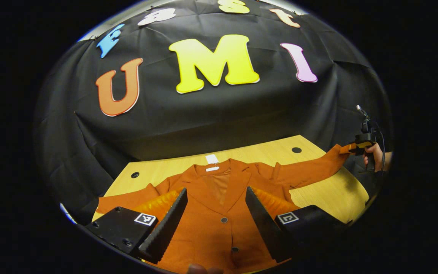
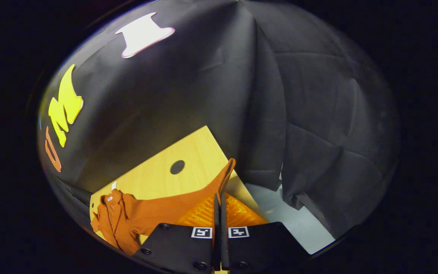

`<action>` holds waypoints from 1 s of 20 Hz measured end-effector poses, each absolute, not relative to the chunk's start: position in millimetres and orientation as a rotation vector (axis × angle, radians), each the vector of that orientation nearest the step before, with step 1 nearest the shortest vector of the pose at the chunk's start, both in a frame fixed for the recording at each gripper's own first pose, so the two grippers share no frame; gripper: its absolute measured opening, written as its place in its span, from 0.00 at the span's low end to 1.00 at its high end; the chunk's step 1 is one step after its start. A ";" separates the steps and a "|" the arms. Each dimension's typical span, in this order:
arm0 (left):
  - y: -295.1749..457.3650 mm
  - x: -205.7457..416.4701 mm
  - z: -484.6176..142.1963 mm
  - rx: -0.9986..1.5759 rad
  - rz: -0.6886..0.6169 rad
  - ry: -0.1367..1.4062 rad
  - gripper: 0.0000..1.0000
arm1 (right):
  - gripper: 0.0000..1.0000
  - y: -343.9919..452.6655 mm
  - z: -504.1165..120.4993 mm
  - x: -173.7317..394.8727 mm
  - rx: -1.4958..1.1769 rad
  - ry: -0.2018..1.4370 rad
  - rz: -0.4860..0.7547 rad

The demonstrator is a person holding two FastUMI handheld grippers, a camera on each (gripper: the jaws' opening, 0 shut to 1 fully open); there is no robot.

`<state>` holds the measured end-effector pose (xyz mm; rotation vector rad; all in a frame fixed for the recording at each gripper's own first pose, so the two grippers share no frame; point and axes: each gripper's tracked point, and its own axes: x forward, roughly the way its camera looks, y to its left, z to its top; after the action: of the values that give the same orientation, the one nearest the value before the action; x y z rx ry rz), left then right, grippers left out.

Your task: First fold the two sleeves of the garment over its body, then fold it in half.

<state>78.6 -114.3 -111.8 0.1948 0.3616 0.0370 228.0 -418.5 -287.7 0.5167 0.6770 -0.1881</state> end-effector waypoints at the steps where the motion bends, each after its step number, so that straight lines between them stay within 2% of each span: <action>1: -102.3 74.3 -109.5 0.175 0.047 0.351 0.99 | 0.00 -401.1 -268.7 231.3 0.494 0.658 -0.169; 4: -53.6 61.4 -99.5 0.114 0.081 0.303 0.99 | 0.00 -313.2 -198.7 239.0 0.412 0.591 -0.069; 5: -28.1 55.7 -90.7 0.107 0.095 0.265 0.99 | 0.00 -255.6 -167.6 241.2 0.375 0.562 -0.010; 7: 18.2 45.8 -83.1 0.068 0.119 0.227 0.99 | 0.00 -185.4 -125.8 243.9 0.349 0.531 0.034; 11: 113.5 23.0 -80.3 -0.013 0.223 0.210 0.99 | 0.00 -40.7 -95.9 260.7 0.261 0.524 0.144; 13: 167.9 6.4 -82.9 -0.044 0.270 0.199 0.99 | 0.01 56.0 -110.9 264.9 0.235 0.547 0.221; 15: 197.9 -6.2 -87.9 -0.067 0.302 0.203 1.00 | 0.01 116.2 -135.3 268.4 0.199 0.567 0.268; 18: 252.7 -38.8 -105.3 -0.104 0.410 0.239 0.99 | 0.01 229.9 -224.8 262.8 0.146 0.666 0.361; 20: 278.0 -58.8 -118.6 -0.127 0.459 0.268 0.96 | 0.01 278.3 -289.2 248.1 0.114 0.787 0.368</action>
<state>-58.8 278.0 -118.6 -0.1270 0.2677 0.4586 248.1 278.3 -289.2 0.1136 0.7870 0.3684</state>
